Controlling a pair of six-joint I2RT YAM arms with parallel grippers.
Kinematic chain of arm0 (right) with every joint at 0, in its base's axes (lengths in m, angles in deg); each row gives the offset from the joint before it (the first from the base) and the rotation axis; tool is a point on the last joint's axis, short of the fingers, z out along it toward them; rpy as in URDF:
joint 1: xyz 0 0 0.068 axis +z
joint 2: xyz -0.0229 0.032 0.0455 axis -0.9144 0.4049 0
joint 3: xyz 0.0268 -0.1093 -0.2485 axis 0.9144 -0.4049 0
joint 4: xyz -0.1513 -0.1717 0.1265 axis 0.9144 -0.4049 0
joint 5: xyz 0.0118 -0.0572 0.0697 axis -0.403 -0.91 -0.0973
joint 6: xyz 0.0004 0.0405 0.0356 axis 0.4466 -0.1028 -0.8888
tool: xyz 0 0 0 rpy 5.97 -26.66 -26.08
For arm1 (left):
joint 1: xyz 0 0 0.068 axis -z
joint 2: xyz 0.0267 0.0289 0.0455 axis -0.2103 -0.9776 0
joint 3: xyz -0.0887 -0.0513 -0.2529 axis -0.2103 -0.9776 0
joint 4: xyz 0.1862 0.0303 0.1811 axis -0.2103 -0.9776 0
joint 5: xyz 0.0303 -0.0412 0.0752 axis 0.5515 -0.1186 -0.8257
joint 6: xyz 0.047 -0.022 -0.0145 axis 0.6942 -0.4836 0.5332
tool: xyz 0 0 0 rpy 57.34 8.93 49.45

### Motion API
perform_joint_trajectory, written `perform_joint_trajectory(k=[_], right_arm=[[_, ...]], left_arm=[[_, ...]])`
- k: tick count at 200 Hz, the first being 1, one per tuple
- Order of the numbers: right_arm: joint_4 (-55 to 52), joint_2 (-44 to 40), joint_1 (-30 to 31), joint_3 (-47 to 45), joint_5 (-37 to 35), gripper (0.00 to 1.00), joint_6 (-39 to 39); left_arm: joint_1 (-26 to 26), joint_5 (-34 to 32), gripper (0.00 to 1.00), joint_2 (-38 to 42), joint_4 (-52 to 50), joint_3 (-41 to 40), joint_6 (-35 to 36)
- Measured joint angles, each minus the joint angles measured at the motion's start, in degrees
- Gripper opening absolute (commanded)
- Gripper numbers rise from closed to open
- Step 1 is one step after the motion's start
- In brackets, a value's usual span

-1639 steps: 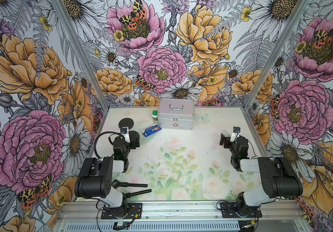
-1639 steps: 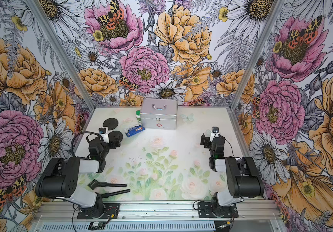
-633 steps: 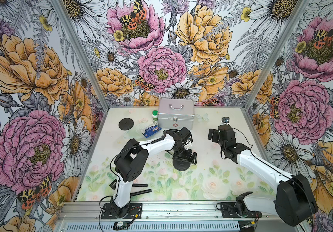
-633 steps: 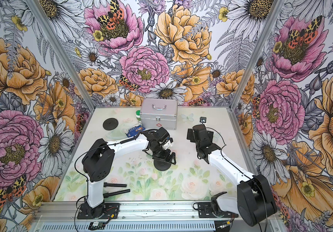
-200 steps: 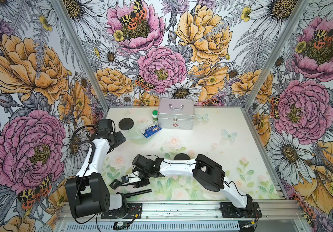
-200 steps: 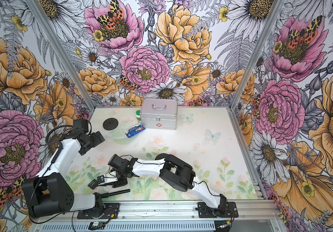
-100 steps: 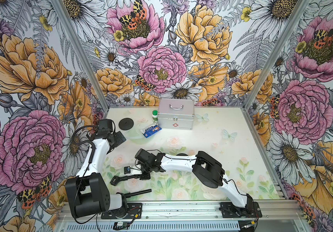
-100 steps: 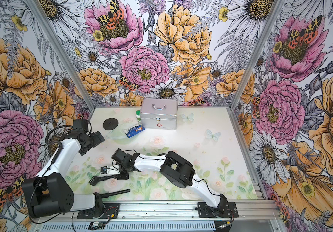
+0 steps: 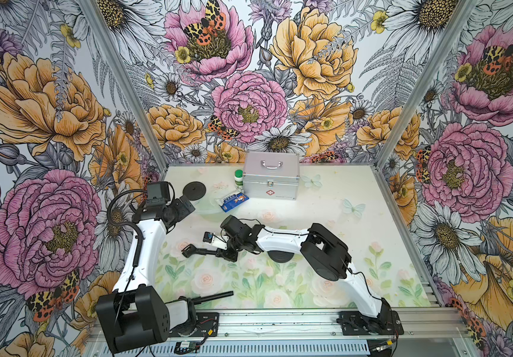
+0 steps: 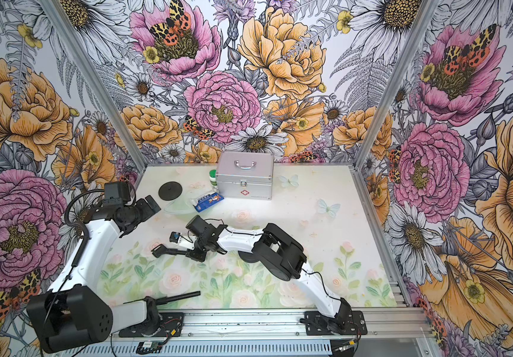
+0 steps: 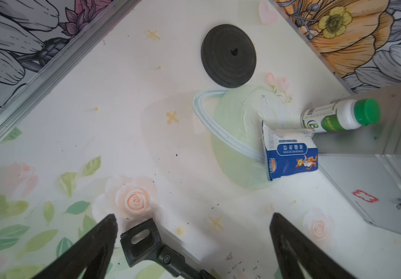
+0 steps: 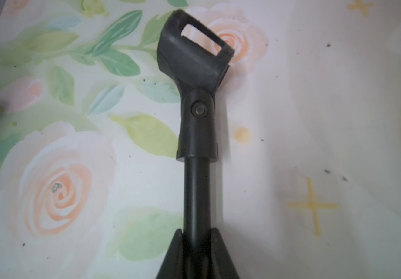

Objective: Assemble a microphone stand
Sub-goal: Pick up the microphone stand pole from the center of the board, then adjust the microphone stand pole.

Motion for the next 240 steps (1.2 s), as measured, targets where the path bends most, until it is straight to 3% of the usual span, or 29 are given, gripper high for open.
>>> perform_joint_trajectory(k=[62,112,154,181,197,240], right_arm=[[14.8,-18.3,-8.6,-24.1,-9.9,0.00,-10.3],[29.9,-34.7,-14.5,-41.0,-19.0,0.00,-18.5],[39.7,-43.8,-21.2,-53.4,-22.5,0.00,-25.5],[45.3,-46.9,-26.1,-59.0,-19.4,0.00,-27.5],[48.4,-48.5,-28.3,-61.2,-14.2,0.00,-28.3],[52.8,-56.7,-33.3,-65.2,0.8,0.00,-29.9]], left_arm=[[6.1,2.1,0.99,0.7,5.4,2.8,-4.0],[19.2,0.4,0.99,0.3,13.4,3.2,-4.2],[28.9,-0.1,0.99,-1.6,20.4,3.2,-3.1],[36.7,0.5,0.99,-3.5,25.8,2.6,-1.0],[40.5,4.3,0.99,-4.1,30.9,0.4,1.0],[43.9,15.0,0.99,-6.1,41.6,-4.2,6.2]])
